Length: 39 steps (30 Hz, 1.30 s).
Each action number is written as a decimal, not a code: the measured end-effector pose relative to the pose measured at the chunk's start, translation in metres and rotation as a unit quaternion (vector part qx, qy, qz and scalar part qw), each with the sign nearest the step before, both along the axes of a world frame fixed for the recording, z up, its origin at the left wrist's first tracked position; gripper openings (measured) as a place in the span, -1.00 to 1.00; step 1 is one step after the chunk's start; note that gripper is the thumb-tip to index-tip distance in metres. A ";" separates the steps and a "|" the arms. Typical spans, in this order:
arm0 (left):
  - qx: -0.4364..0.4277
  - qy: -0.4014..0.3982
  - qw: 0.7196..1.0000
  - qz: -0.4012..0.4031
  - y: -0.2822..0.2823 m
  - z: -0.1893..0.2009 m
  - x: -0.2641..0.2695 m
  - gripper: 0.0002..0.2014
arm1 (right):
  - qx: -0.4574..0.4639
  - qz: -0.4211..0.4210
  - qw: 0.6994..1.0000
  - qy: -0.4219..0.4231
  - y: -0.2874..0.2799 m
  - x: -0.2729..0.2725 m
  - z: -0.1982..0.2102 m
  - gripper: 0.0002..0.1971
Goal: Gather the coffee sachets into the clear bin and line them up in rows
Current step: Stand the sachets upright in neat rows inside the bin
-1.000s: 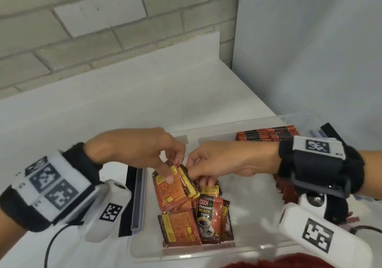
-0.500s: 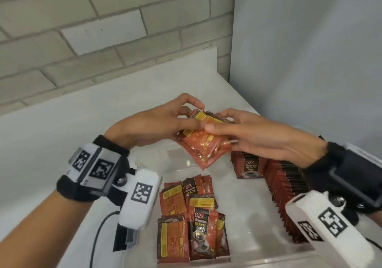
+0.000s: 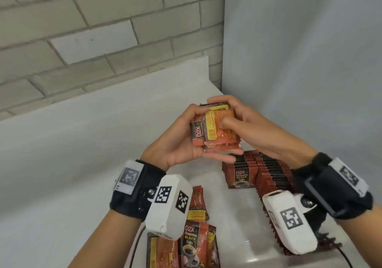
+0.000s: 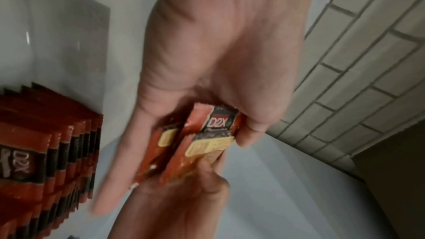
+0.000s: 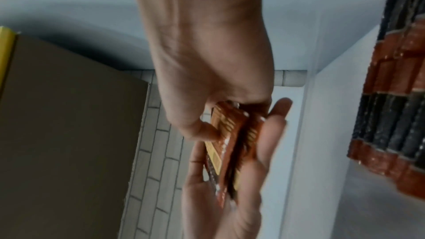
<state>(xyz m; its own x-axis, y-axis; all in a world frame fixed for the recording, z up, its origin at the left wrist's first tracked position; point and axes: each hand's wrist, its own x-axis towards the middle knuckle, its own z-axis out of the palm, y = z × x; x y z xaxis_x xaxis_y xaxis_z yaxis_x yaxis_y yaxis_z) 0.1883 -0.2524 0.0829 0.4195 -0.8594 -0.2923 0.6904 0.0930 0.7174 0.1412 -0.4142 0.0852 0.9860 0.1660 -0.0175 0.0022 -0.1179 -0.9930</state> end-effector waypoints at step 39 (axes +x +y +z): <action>-0.057 -0.122 0.933 0.334 -0.003 -0.018 0.007 -0.73 | 0.096 -0.186 0.977 0.045 -0.008 0.009 -0.005 -0.46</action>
